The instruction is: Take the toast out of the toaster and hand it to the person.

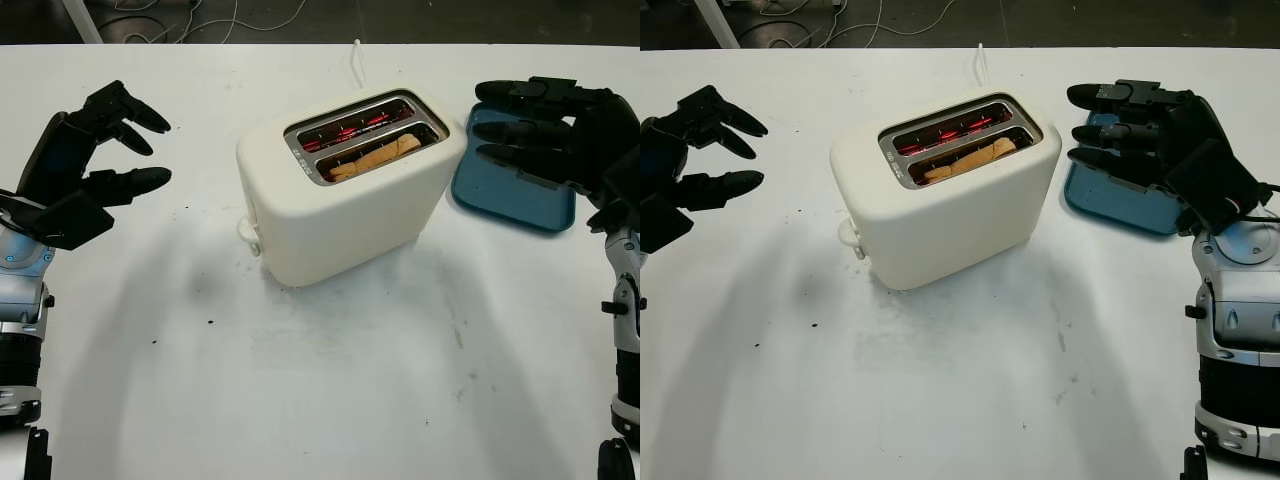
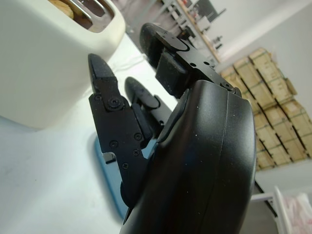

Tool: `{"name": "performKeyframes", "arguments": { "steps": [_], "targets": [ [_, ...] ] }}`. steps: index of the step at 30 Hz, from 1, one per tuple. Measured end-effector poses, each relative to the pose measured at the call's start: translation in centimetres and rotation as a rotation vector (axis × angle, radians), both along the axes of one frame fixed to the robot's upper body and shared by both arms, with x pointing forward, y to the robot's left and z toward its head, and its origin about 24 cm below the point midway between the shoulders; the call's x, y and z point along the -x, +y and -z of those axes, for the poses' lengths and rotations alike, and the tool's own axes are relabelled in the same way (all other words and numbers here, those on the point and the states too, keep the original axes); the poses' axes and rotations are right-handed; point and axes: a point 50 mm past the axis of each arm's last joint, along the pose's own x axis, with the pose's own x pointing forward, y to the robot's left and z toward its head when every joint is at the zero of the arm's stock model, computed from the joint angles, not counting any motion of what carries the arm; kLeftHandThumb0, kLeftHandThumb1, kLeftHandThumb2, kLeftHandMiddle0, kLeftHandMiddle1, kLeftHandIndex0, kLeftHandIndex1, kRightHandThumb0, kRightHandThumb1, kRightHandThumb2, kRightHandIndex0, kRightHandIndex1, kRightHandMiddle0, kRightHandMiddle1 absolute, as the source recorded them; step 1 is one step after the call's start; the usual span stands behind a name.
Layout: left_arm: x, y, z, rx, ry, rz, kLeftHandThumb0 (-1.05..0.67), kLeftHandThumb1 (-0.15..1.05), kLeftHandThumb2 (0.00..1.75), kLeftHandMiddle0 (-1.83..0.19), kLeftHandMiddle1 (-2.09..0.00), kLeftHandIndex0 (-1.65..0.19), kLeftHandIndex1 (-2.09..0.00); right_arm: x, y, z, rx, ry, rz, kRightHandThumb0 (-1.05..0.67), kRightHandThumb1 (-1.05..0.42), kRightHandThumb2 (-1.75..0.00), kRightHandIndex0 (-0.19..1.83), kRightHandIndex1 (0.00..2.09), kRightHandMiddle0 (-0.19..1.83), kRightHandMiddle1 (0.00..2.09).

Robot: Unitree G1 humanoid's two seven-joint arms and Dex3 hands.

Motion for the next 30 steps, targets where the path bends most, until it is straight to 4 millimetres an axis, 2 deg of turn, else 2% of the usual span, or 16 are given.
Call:
{"name": "performKeyframes", "arguments": {
  "steps": [30],
  "targets": [
    [0.06,0.09,0.12,0.003,0.001,-0.005,-1.05,0.92,0.27,-0.41,-1.40,-0.29,-1.31,0.01,0.01,0.00,-0.009,0.000,-0.005,-0.24,-0.81,0.00,0.88,0.02,0.79,0.00]
  ]
}}
